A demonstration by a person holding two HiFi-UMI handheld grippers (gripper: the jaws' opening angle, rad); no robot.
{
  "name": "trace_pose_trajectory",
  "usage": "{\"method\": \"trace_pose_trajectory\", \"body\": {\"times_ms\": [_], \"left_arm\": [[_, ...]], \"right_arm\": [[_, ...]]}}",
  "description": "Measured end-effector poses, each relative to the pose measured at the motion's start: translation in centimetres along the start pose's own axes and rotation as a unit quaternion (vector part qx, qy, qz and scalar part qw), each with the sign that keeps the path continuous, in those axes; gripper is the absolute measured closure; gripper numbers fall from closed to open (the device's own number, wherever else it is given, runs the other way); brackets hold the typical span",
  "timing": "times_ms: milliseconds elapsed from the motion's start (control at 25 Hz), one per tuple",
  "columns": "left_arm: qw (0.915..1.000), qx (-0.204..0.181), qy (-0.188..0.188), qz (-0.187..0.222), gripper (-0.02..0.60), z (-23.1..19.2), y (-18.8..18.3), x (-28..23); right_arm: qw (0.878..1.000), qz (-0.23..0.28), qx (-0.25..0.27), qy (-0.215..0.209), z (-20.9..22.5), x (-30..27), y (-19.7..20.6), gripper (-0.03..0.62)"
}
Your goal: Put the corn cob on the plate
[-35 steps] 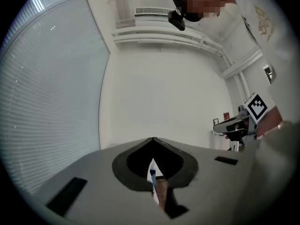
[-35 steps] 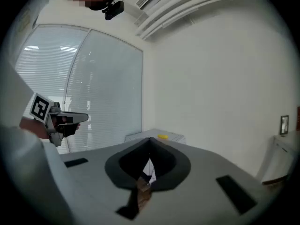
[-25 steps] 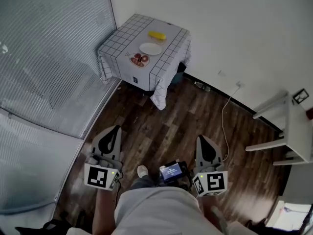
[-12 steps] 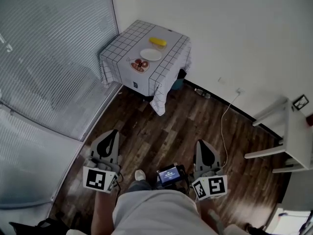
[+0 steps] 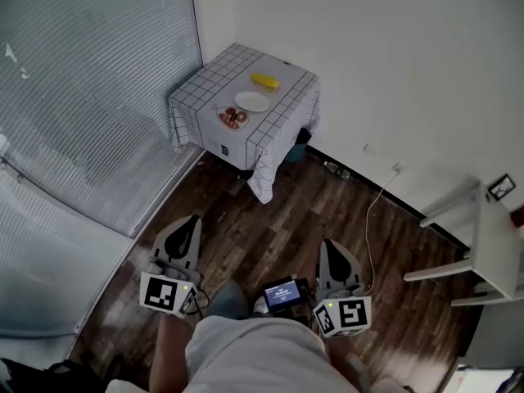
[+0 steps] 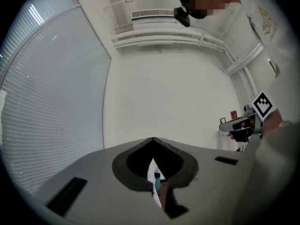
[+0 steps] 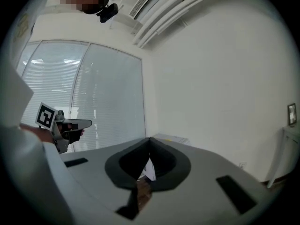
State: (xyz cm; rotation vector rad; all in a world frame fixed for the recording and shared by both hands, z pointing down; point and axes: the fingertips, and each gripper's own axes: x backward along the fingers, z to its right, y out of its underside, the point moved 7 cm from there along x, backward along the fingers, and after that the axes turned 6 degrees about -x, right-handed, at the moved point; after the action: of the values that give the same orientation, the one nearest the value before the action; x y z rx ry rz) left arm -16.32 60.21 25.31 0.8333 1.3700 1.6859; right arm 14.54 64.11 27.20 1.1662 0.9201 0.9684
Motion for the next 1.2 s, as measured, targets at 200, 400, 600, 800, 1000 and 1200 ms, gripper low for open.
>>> {"method": "trace_pose_trajectory", "body": {"times_ms": [200,400,600,800,1000,1200], "left_arm": [[1.0000,-0.001,0.004,0.001,0.574,-0.1,0.3,-2.0],[0.9999,0.004,0.011,0.007,0.574,-1.2,1.1,-5.7],[0.9998,0.011,0.008,0.017,0.574,-4.4,2.4,-11.0],[0.9995,0.001,0.003,0.032,0.574,-8.9,3.1,-17.1],[0.9996,0.013,0.005,0.025,0.574,-14.6,5.0,-23.7],[0.9994,0.022,0.024,0.004,0.574,-19.4,7.1,-29.5]], "right_arm": [[1.000,0.008,-0.004,0.001,1.1,-1.3,-0.2,0.588],[1.000,0.005,0.002,0.002,2.2,-4.4,-0.3,0.588],[1.000,-0.001,0.007,0.000,3.0,-10.4,-0.3,0.588],[1.000,-0.025,0.017,0.006,4.3,-17.9,-0.7,0.588],[0.999,-0.035,0.025,0.025,5.5,-26.3,-1.0,0.588],[0.998,-0.042,0.038,0.040,6.7,-34.0,-1.2,0.588]]}}
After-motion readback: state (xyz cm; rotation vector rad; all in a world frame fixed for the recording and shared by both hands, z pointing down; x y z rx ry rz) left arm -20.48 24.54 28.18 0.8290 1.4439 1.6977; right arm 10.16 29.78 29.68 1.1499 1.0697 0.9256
